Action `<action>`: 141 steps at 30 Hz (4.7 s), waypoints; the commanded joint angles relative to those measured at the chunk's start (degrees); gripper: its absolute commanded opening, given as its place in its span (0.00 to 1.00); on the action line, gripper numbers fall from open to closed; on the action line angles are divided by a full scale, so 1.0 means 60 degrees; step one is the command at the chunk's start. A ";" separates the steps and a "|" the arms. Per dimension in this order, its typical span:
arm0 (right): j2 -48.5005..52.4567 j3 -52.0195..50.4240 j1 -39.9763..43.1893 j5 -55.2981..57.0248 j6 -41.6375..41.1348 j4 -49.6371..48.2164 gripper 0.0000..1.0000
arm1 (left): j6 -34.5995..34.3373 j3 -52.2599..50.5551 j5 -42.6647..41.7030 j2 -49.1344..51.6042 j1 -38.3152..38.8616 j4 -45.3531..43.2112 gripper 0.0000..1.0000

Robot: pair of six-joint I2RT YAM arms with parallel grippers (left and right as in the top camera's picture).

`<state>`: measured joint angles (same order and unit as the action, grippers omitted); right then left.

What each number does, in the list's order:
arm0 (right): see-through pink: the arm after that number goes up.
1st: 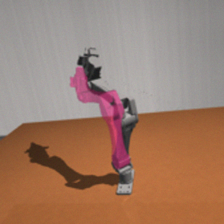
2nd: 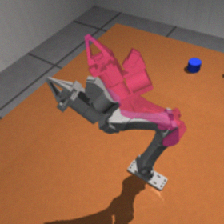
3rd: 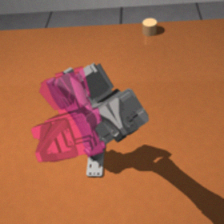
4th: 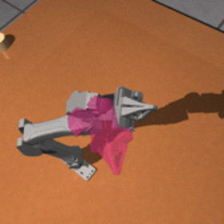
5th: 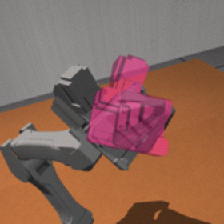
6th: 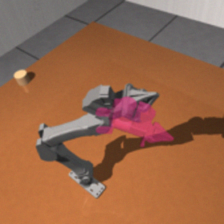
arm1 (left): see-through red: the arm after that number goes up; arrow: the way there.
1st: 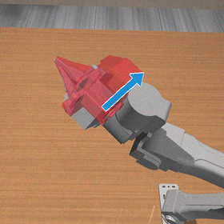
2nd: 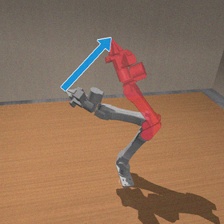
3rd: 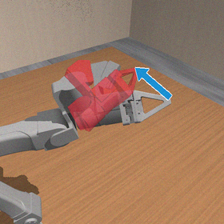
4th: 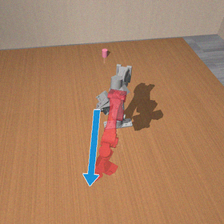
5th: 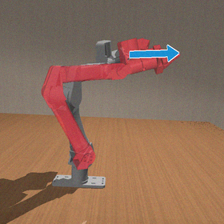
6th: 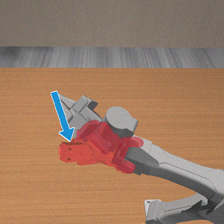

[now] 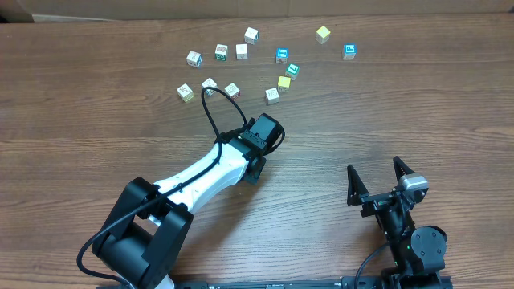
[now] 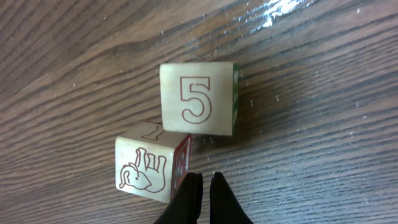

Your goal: Form a circle

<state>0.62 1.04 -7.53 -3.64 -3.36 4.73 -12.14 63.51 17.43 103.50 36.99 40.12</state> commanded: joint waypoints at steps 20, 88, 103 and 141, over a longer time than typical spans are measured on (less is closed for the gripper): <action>-0.0076 -0.0095 0.0022 -0.0018 0.0036 -0.0026 1.00 | -0.0506 -0.0076 0.0463 -0.0109 -0.0055 -0.0051 0.04; -0.0076 -0.0095 0.0022 -0.0018 0.0036 -0.0026 1.00 | -0.1869 0.1086 -0.3311 -0.0579 -0.8528 0.0412 0.99; -0.0076 -0.0011 0.0022 -0.0521 -0.0521 -0.0441 1.00 | -0.1869 0.1082 -0.3311 -0.0579 -0.8528 0.0415 1.00; 1.6724 1.9722 -0.0233 -0.0772 -0.1188 0.9894 1.00 | -0.1869 0.1086 -0.3311 -0.0579 -0.8528 0.0415 0.99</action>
<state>97.43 117.60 -7.86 -6.28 -10.48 64.07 -23.00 69.80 -1.98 99.66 -14.24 42.59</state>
